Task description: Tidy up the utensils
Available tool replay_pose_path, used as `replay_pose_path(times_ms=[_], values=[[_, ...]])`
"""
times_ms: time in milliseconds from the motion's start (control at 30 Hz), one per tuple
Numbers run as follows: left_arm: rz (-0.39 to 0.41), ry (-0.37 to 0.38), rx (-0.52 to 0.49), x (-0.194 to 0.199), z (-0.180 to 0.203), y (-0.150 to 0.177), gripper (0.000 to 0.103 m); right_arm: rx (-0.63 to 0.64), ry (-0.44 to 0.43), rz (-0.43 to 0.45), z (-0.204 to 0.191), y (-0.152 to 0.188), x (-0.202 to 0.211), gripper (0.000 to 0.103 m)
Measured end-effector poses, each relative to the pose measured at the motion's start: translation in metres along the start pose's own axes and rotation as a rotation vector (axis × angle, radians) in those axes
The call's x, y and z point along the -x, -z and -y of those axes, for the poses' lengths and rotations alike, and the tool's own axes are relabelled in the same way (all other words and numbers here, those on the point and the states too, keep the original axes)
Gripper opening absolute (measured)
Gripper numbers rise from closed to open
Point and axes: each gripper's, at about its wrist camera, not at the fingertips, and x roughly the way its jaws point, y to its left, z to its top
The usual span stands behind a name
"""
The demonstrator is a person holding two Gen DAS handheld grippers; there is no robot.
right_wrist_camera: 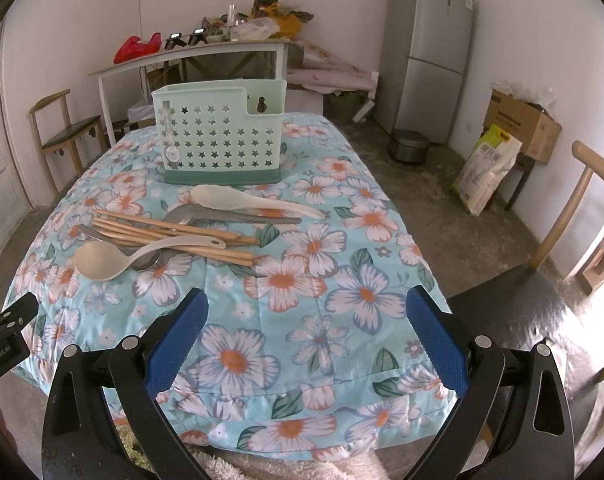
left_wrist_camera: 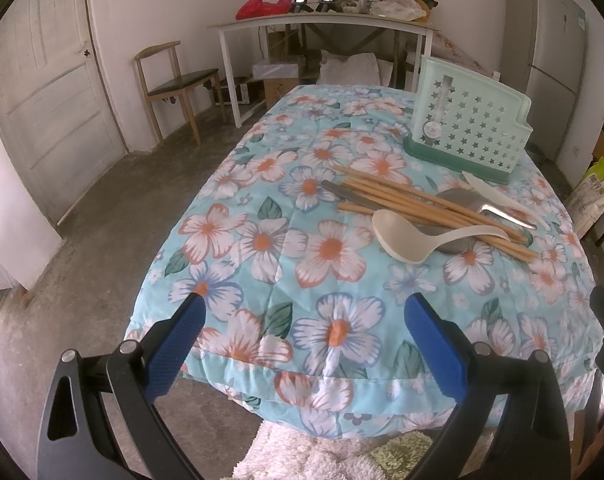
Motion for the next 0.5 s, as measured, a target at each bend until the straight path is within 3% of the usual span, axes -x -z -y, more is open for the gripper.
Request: replay_pose_path(times_ms=[500], values=[[-0.004,-0.019,-0.003,0.0015,-0.0020,-0.0020,0.098,0.001,0.000,-0.001,-0.0002,-0.0008,-0.0019,0.095]])
